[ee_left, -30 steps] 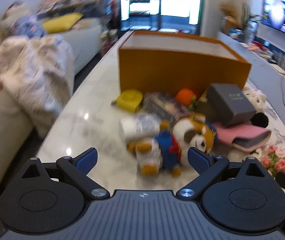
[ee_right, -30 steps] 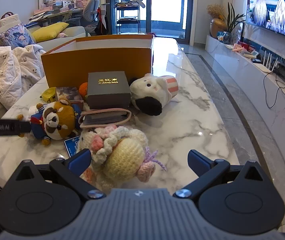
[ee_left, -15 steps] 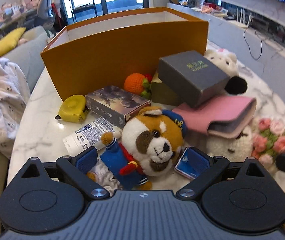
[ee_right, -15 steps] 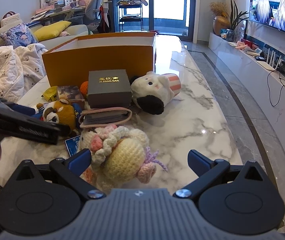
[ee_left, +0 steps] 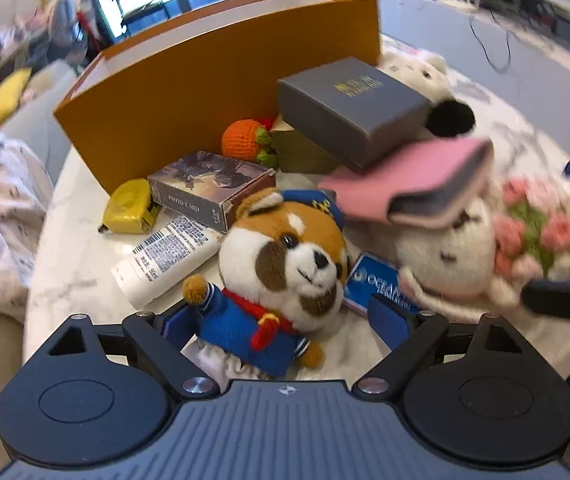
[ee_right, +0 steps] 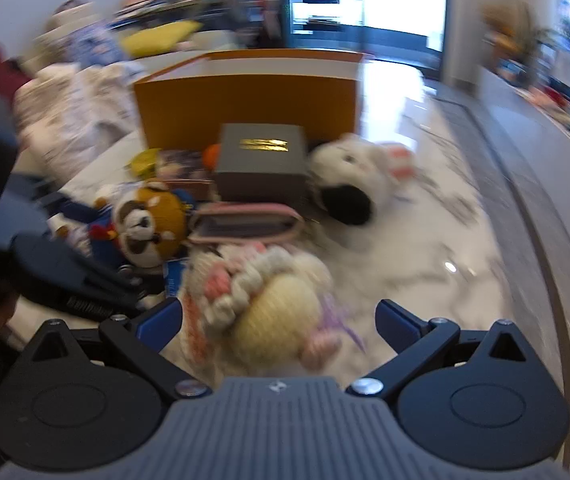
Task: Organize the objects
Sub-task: 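Close the left tool on the sailor bear while the right tool grasps the crocheted bunny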
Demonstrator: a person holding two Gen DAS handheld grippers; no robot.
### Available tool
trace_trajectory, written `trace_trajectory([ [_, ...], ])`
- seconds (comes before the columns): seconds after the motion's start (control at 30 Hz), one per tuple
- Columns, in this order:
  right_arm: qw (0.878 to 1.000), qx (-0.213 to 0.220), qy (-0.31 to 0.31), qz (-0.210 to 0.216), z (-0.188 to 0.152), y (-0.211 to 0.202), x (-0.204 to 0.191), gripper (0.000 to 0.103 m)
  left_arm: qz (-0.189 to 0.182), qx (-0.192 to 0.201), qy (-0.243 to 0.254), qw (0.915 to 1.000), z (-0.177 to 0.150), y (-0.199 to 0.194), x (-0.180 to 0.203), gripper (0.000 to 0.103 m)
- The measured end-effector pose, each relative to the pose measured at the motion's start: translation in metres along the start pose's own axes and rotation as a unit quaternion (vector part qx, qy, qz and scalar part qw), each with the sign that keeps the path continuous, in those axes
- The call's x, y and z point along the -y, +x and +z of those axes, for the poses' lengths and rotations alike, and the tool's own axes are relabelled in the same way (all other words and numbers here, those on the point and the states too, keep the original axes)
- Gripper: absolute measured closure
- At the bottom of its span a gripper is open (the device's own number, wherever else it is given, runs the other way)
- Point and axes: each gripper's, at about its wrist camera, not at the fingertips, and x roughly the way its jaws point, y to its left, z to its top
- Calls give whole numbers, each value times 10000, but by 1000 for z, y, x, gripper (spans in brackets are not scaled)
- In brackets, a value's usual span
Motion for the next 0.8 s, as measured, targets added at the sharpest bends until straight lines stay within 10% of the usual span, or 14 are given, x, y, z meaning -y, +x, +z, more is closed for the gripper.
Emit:
trace_trajectory([
  [0.8, 9964, -567, -397, 490, 4, 43, -6, 29, -343, -49, -619, 9975, -2, 7, -19, 28],
])
